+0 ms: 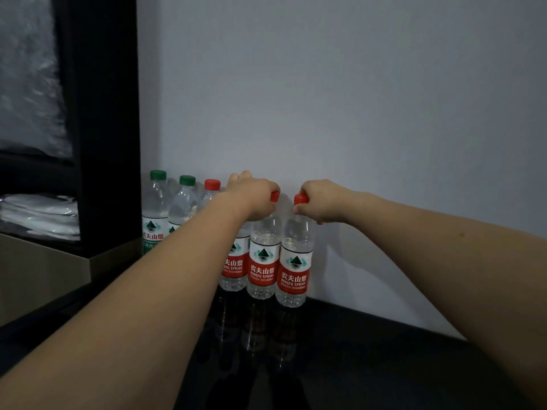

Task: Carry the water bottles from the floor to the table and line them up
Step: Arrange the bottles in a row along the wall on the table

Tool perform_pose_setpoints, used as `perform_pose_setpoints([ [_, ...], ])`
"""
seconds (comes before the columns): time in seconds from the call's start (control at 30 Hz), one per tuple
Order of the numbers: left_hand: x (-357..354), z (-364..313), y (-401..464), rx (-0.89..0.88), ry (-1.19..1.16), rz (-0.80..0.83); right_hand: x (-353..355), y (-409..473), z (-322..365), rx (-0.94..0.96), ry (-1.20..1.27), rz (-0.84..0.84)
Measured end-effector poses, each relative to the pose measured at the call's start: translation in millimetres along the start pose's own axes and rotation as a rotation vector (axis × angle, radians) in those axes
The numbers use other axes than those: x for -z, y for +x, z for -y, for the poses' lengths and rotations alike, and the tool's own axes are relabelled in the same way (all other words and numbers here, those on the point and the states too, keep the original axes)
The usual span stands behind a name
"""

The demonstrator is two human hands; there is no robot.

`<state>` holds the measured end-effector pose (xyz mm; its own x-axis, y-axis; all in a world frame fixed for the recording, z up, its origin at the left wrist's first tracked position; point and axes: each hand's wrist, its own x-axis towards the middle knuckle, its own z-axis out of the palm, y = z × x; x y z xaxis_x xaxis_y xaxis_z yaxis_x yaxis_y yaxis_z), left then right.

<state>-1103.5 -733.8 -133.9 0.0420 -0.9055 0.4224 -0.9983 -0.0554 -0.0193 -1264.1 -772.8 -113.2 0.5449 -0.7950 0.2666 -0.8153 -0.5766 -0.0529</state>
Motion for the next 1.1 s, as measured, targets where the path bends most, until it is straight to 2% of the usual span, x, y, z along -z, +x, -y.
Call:
perform_pose_setpoints([
  [0.33, -3.0, -7.0, -5.6, 0.097, 0.02, -0.063, -3.3, -11.9, -7.2, 0.003, 0.1, -0.028],
  [0.43, -0.5, -19.0, -24.4, 0.15, -0.021, -0.156, 18.2, -33.2, -8.5, -0.005, 0.191, -0.03],
  [0.53, 19.9, -32.4, -47.7, 0.18, -0.159, -0.272, 55.6, -66.0, -14.4, 0.001, 0.144, -0.056],
  [0.73, 104.0, -90.0, -102.4, 0.048, -0.342, -0.299, 128.5, -166.2, -26.9, -0.047, 0.064, -0.083],
  [1.1, 222.3, -251.7, -206.8, -0.207, -0.39, -0.185, 234.8, -392.0, -78.2, -0.228, -0.036, -0.114],
])
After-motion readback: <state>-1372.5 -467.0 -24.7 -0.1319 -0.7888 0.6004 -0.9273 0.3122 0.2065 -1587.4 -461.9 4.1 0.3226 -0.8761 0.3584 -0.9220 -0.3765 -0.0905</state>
